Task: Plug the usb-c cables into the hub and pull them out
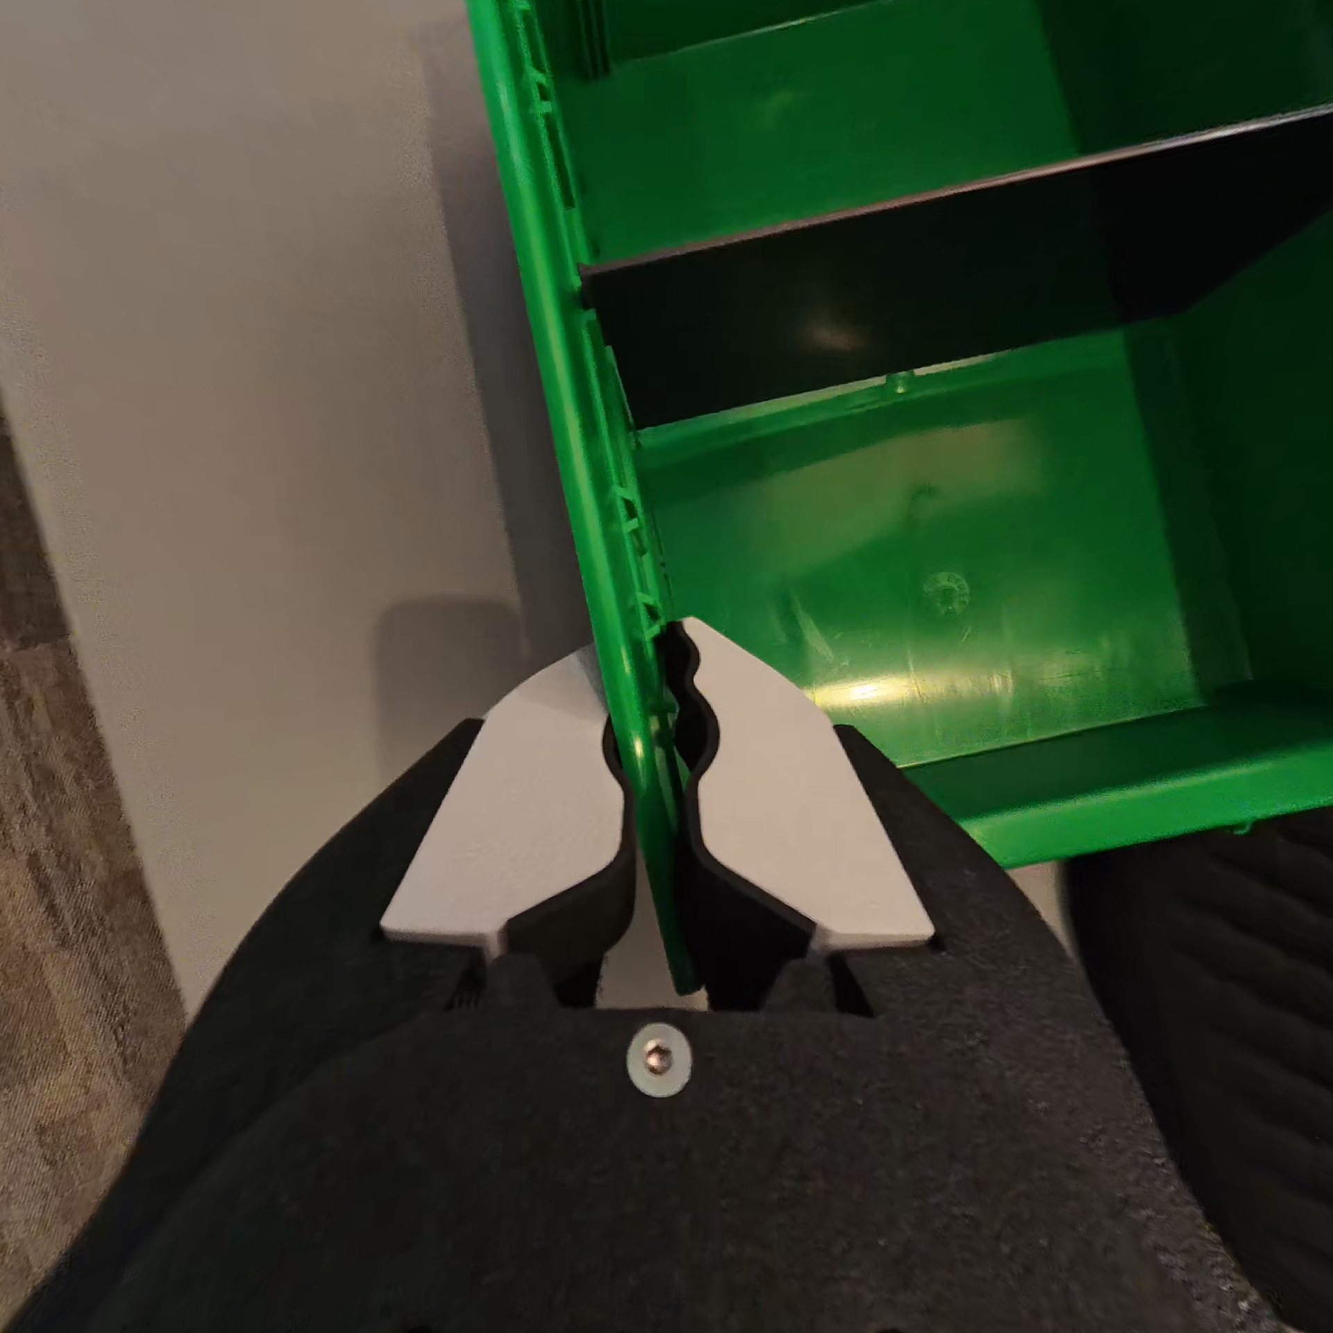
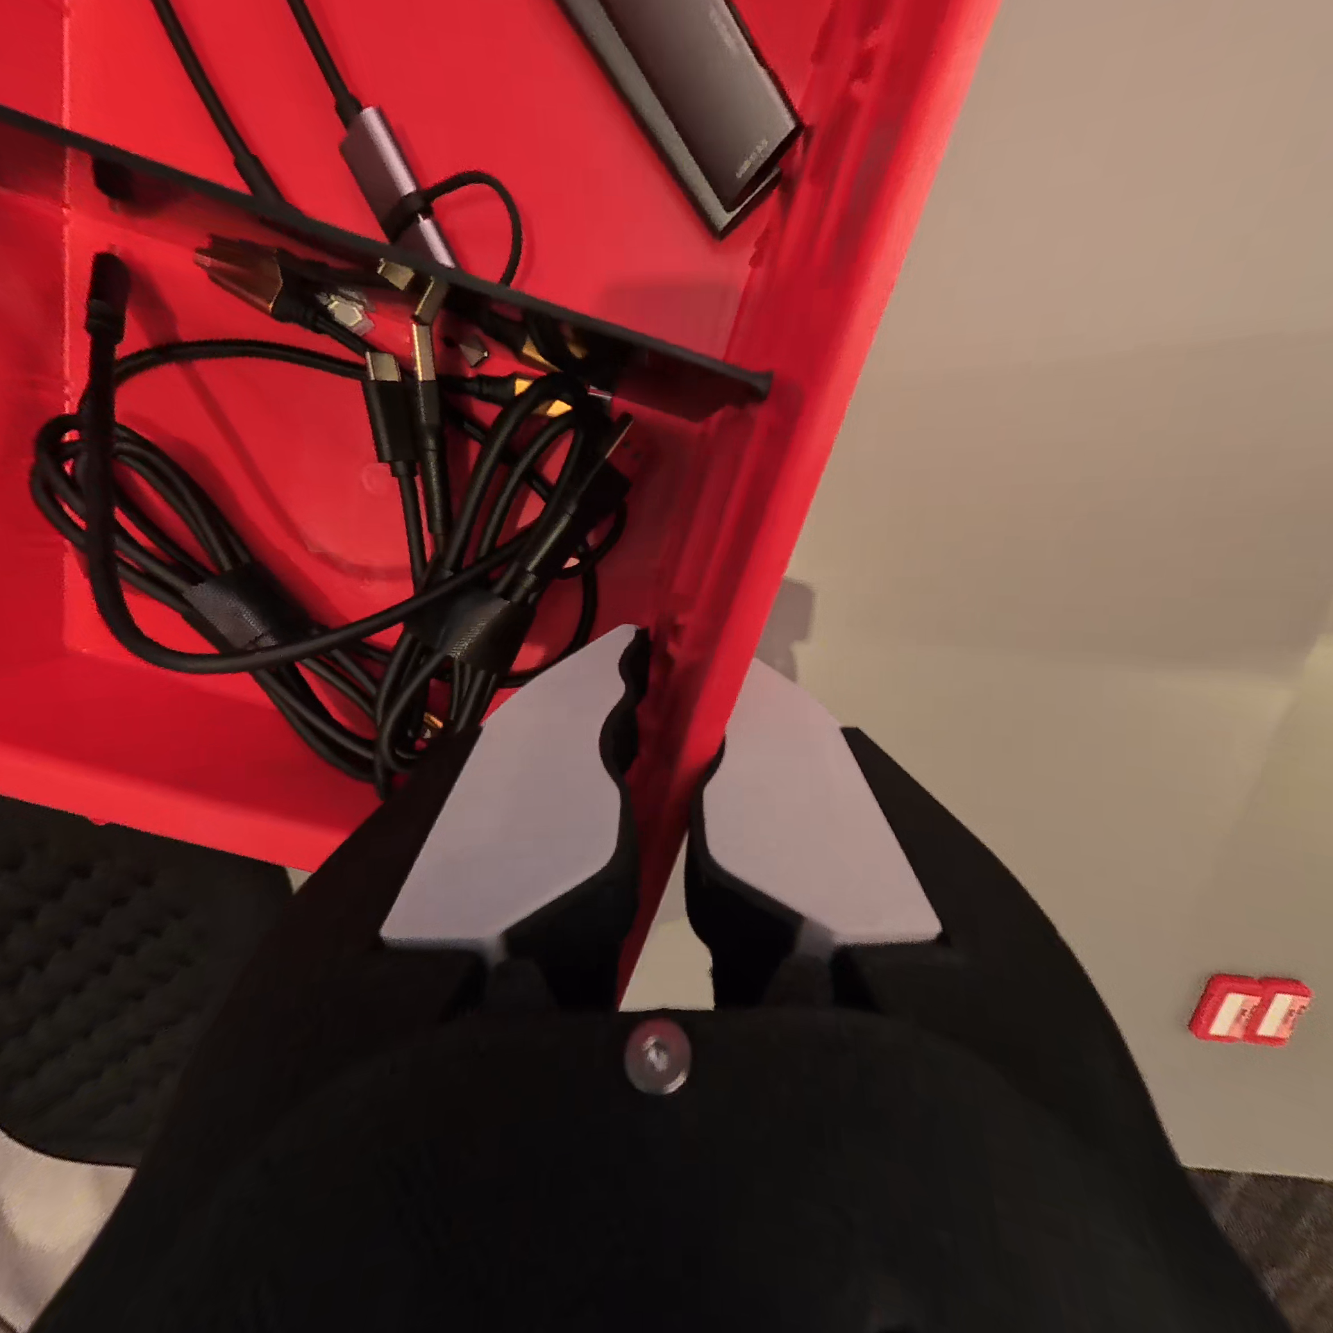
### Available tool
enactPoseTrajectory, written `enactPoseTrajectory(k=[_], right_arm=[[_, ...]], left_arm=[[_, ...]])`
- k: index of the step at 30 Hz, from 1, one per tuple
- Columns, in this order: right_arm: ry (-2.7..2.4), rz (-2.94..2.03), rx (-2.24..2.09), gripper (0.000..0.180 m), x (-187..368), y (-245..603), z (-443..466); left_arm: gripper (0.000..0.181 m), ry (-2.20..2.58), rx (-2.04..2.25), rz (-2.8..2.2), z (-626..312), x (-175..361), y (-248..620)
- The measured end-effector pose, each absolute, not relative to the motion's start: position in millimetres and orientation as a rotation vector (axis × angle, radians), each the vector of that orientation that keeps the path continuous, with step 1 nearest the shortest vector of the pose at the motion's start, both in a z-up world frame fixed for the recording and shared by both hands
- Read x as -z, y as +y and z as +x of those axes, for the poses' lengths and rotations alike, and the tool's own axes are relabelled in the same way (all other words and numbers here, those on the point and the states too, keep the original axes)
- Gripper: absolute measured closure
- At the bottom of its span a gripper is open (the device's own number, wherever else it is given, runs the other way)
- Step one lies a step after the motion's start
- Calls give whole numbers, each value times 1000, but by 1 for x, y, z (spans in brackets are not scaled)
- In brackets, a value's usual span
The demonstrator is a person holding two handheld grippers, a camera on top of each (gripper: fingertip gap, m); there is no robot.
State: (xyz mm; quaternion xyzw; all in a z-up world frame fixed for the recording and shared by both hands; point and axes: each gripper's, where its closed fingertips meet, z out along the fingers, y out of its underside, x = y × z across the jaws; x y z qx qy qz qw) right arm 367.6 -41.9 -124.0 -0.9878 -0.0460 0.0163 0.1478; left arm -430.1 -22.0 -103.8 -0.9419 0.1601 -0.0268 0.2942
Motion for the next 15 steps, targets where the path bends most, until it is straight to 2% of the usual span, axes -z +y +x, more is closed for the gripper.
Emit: enactPoseTrajectory(k=[1, 15], right_arm=[[-124, -2840, -41, 170, 124, -42, 363], [-308, -2802, -76, 169, 123, -19, 239]], left_arm=[[177, 453, 87, -2502, -419, 104, -21], [172, 457, 63, -2516, -300, 110, -36]])
